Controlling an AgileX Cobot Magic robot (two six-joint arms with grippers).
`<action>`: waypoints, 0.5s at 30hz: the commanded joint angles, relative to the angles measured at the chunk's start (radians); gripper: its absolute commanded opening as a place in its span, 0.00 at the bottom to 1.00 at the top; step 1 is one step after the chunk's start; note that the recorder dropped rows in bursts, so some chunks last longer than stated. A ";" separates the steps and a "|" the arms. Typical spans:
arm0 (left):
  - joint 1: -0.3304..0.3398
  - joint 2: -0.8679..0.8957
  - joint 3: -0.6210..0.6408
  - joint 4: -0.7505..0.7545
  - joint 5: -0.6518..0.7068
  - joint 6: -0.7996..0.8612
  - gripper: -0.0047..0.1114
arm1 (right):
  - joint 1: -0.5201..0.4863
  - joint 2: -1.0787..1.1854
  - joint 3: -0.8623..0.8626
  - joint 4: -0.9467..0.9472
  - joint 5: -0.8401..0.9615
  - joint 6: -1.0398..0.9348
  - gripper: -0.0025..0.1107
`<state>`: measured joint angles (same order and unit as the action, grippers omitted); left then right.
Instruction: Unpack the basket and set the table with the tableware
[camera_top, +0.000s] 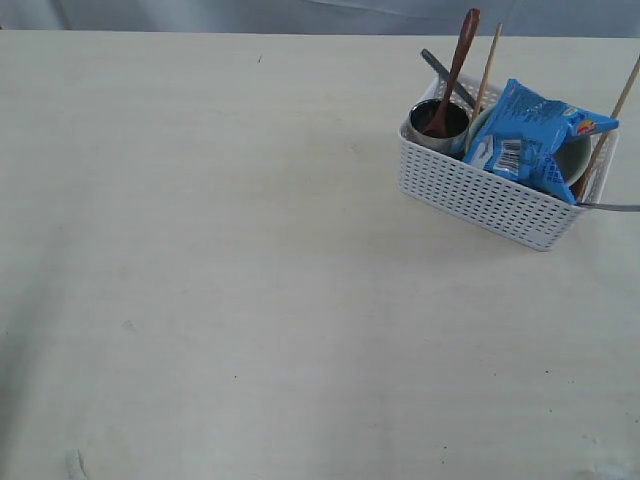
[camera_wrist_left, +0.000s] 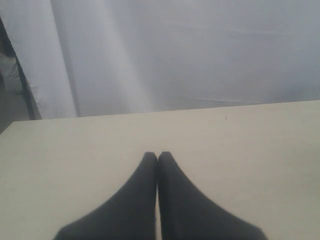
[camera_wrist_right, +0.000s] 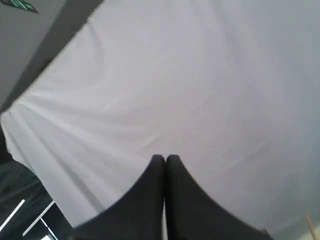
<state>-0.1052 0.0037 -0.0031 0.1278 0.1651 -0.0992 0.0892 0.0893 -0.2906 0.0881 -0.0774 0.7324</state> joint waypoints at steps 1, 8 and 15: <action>0.003 -0.004 0.003 -0.001 0.000 -0.007 0.04 | -0.006 0.073 -0.042 -0.004 -0.007 -0.013 0.02; 0.003 -0.004 0.003 -0.001 0.000 -0.007 0.04 | -0.006 0.483 -0.307 -0.053 0.373 -0.240 0.04; 0.003 -0.004 0.003 -0.001 0.000 -0.007 0.04 | -0.006 0.993 -0.687 -0.053 0.711 -0.572 0.53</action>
<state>-0.1052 0.0037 -0.0031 0.1278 0.1651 -0.0992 0.0892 0.9845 -0.9176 0.0454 0.5686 0.2423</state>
